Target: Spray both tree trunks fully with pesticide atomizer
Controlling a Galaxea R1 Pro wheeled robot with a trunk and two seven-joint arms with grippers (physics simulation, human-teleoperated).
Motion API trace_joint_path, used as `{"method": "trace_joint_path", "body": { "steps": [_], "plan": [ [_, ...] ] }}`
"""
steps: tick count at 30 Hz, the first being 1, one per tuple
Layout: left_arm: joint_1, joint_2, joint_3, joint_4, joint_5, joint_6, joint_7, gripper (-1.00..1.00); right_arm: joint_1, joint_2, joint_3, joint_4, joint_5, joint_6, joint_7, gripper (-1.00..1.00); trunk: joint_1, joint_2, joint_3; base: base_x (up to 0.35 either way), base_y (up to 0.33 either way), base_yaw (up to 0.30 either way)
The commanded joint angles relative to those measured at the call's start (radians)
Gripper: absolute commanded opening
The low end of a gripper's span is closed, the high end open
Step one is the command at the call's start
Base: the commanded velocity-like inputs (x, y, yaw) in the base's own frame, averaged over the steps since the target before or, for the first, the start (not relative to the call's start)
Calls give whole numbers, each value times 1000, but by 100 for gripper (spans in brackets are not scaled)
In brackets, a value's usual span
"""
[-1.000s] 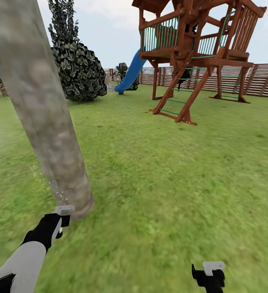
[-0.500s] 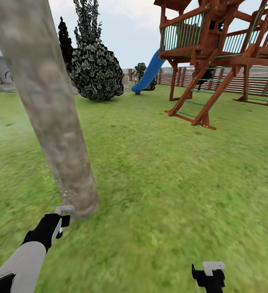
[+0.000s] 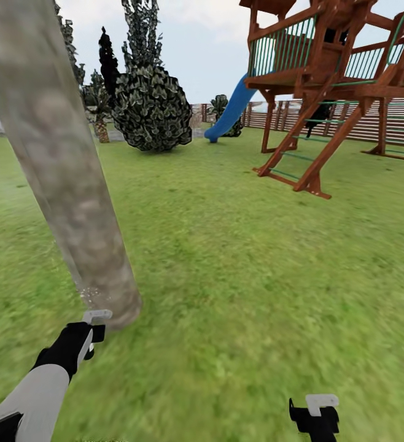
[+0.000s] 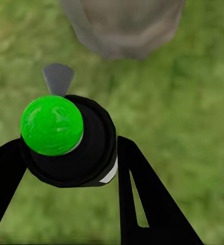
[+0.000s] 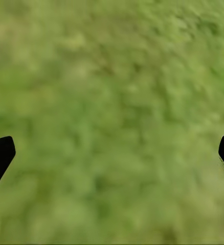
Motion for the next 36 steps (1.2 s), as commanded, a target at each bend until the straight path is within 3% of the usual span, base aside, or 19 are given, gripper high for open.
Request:
{"method": "trace_joint_path", "body": {
  "steps": [1, 18, 25, 27, 28, 30, 31, 33, 34, 36],
  "plan": [
    [-1, -1, 2, -1, -1, 4, 1, -100, 0, 0, -8, 1, 11, -3, -3, 100, 0, 0, -1, 78, -268, 274],
    [-3, -2, 4, -14, 2, 9, -12, -100, 0, 0, -8, 0, 11, -3, -3, 100, 0, 0, -1, 80, -269, 276],
    [-45, -4, 0, -32, 1, 21, -10, -100, -1, 0, -8, -1, 11, -3, -3, 100, 0, 0, -1, -98, -169, 211],
    [-83, -10, -17, -44, -1, 26, -13, -100, 0, -1, -8, -1, 11, -3, -3, 100, 0, 0, -1, -11, -8, 14],
    [-122, -6, -49, -47, -1, 55, -32, -100, 0, -1, -8, -1, 11, -3, -4, 100, 0, 0, -1, -2, -1, 3],
    [-160, -5, -61, -48, -3, 95, -82, -100, 0, -1, -8, -1, 11, -3, -4, 100, 0, 0, -1, -1, 0, 1],
    [-188, -2, -84, -48, -7, 114, -123, -100, 0, -2, -8, -1, 11, -3, -4, 100, 0, 0, -1, 0, 0, 0],
    [-205, 3, -115, -49, -8, 125, -137, -100, 0, -2, -8, -1, 11, -3, -3, 100, 0, 0, -1, 0, 0, 0],
    [-217, 9, -122, -49, -9, 136, -140, -100, 0, -2, -8, -1, 11, -3, -3, 100, 0, 0, -1, 0, 0, 0],
    [-242, 57, -129, -49, -8, 178, -144, -100, 0, -1, -8, -1, 11, -3, -3, 100, 0, 0, -1, 0, 0, 0]
  ]
}}
